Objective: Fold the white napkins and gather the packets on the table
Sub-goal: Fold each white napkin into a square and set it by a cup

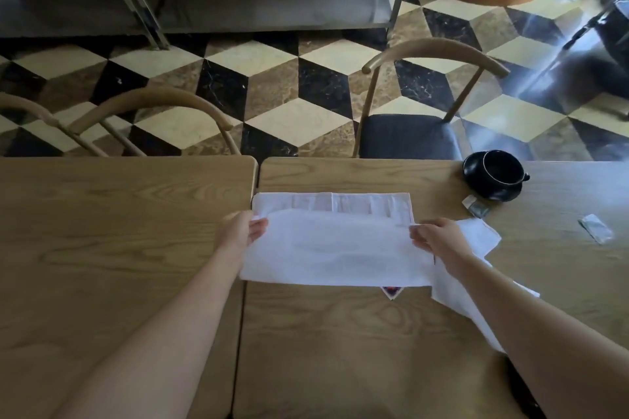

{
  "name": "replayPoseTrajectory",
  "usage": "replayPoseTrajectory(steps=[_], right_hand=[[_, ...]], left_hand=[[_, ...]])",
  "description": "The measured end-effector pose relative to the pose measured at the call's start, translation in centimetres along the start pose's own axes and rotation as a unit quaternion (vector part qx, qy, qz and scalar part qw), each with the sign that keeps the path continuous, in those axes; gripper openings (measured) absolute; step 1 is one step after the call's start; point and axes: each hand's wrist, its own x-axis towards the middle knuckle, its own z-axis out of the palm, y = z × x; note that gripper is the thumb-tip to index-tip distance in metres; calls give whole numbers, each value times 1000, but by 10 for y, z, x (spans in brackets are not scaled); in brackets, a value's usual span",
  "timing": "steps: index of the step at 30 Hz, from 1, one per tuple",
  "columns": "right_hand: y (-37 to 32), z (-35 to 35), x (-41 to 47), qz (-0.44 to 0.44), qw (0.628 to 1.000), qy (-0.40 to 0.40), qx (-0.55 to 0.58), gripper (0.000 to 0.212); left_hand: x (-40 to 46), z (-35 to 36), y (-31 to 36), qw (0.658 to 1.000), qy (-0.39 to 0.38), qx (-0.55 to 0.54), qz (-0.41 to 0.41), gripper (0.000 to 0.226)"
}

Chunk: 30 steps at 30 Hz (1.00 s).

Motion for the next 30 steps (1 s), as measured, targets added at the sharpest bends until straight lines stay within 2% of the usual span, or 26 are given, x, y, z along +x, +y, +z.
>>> replayPoseTrajectory(steps=[2, 5, 8, 10, 14, 17, 24, 30], right_hand=[[-15, 2, 23, -28, 992, -14, -123, 9], [-33, 4, 54, -92, 945, -19, -315, 21], [-44, 9, 81, -162, 903, 23, -397, 19], [-49, 14, 98, -164, 899, 28, -405, 19], [-51, 22, 123, -109, 945, -32, -306, 20], [-42, 26, 132, -87, 961, -34, -262, 20], [-32, 31, 143, -69, 967, -25, -243, 20], [-35, 36, 144, -62, 959, -26, -274, 24]], left_hand=[[20, 12, 5, 999, 4, 39, 28, 8], [41, 23, 8, 993, 5, 110, 45, 20], [59, 26, 8, 985, 11, 170, 37, 17], [72, 27, 4, 969, 34, 236, 65, 11], [89, 28, 0, 956, 61, 276, 77, 17], [100, 27, -1, 952, 64, 289, 72, 22], [115, 26, 0, 935, 103, 332, 64, 32], [113, 28, 2, 923, 120, 360, 62, 16]])
